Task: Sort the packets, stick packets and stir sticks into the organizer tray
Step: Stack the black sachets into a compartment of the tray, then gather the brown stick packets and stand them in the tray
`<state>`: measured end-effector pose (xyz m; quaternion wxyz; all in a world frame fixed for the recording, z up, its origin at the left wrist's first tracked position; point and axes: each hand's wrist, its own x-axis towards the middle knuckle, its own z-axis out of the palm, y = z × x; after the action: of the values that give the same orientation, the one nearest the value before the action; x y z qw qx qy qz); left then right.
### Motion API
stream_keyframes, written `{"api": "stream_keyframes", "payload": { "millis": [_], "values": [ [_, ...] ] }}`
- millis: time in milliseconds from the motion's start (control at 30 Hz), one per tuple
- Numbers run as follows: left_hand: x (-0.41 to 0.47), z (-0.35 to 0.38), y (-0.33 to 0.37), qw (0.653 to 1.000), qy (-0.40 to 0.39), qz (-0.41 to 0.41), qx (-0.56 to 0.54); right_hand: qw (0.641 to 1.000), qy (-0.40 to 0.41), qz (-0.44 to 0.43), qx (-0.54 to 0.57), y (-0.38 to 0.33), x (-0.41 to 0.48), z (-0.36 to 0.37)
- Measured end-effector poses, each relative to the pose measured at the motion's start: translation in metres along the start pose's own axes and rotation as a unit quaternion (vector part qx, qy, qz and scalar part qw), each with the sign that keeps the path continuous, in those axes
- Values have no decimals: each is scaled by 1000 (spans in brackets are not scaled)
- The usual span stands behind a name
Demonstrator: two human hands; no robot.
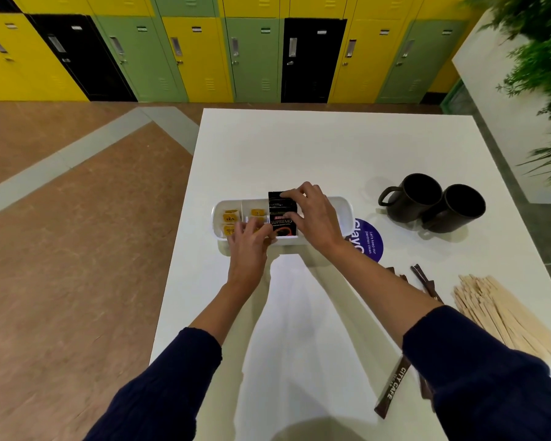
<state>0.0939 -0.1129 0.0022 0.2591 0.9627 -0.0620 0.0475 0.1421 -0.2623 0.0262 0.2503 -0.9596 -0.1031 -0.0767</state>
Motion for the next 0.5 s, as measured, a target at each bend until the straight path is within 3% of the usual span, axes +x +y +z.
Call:
{"api": "stream_keyframes", "payload": {
  "millis": [300,500],
  "values": [
    [-19,-7,14,1000,-2,9,29,994,69,69,57,9,-57,-25],
    [-62,2,38,995,-83,62,2,985,115,127,31,26,-123,-30]
  ]
}}
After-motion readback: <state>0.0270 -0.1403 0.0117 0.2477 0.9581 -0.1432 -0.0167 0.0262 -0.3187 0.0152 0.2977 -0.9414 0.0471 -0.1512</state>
